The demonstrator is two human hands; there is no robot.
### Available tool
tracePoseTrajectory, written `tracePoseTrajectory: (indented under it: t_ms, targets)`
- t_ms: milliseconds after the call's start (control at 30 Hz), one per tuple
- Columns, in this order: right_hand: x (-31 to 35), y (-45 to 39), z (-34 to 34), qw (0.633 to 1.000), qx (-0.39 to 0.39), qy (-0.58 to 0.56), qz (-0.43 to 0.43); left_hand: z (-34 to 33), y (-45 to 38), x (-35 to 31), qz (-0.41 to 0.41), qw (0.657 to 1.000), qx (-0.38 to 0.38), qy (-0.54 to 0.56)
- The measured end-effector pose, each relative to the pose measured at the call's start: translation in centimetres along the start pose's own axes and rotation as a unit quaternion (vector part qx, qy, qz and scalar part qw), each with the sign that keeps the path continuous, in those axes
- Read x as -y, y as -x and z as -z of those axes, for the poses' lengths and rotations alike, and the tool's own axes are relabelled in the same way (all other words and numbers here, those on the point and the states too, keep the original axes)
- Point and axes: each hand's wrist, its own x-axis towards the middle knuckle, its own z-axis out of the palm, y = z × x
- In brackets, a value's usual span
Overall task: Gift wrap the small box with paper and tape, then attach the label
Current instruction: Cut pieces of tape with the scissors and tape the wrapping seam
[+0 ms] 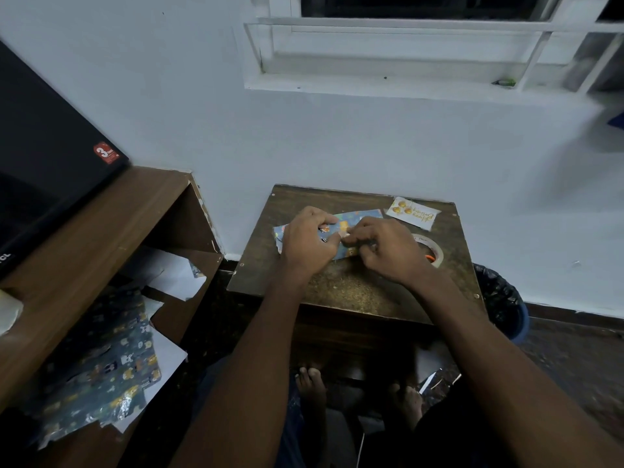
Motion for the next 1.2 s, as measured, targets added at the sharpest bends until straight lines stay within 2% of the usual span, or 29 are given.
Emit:
tracePoseTrajectory:
  t_ms: [267,433,567,633,700,800,967,1100,1200]
  targets:
    - [-0.2,0.3,0.1,1.0,0.03,-0.001,-0.006,-1.2,-0.4,-0.8,0.078,0.995,-0.066,0.019]
    - [-1.6,1.3,0.5,0.982,-0.026,-0.156,-0.1,-1.2,-0.4,-1.3,0.074,0.994,-0.08,0.02]
    - [-2.3,1.8,1.3,0.977,-0.094,-0.142,-0.127,-1.4,-0.2,-2.0,0.043,0.997,-0.044,-0.053]
    - [-2.9,2.2,1.8,0.974,-0.118,-0.131,-0.143,-1.5,-0.3,-2.1,0.049,0.997,-0.033,-0.047]
    - [-3.5,2.5,2.4,0.973,-0.12,-0.103,-0.168,-1.4,-0.8,-1.9,0.074,0.997,-0.011,-0.016]
    - [-3.9,2.8,3.0,0.975,-0.079,-0.047,-0.202,-0.9,-1.1,-1.7,0.086,0.996,0.026,-0.003]
    - [-5.4,3.2,3.5,0.965,-0.005,-0.017,-0.261,-2.5,0.2,-3.6,-0.029,0.998,-0.023,-0.059]
    - [-5.8,3.6,4.1,0.962,0.035,-0.037,-0.269,-4.9,0.7,-5.7,-0.136,0.988,0.036,-0.057]
    - [-6.2,4.1,4.5,0.961,0.048,-0.042,-0.27,-6.7,0.9,-6.3,-0.176,0.979,0.08,-0.064]
